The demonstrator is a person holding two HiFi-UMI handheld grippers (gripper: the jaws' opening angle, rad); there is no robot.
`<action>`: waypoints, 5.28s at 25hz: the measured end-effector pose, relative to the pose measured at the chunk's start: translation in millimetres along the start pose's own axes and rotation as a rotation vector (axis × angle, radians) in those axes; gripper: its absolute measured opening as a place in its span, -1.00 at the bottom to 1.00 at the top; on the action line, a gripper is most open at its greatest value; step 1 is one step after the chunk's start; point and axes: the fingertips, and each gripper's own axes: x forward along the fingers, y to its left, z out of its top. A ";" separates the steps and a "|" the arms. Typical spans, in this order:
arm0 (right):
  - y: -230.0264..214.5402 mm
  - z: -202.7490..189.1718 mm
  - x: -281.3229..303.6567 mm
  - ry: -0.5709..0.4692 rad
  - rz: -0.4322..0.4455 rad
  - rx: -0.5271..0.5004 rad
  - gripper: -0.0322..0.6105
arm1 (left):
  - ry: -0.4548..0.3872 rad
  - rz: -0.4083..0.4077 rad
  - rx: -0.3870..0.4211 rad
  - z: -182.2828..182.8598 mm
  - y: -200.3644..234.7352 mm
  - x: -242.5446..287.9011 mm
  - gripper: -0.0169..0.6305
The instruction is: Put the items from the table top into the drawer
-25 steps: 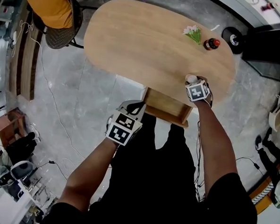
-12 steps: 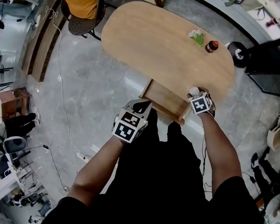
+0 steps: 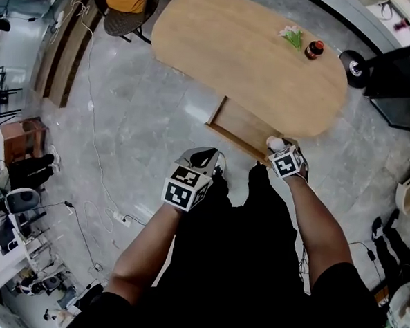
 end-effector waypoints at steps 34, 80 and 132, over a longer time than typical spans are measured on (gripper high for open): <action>14.5 -10.1 155.5 0.204 -0.190 -0.118 -0.04 | 0.029 -0.071 -0.108 -100.6 69.4 -17.1 -0.93; 239.9 8.6 -450.6 -0.961 -0.045 0.168 -0.89 | -0.444 -0.239 0.261 -8.6 -183.6 -226.2 -0.93; 276.2 -85.9 -467.6 -0.976 -0.049 0.102 -0.89 | -0.433 -0.161 0.332 -74.5 -271.7 -242.9 -0.93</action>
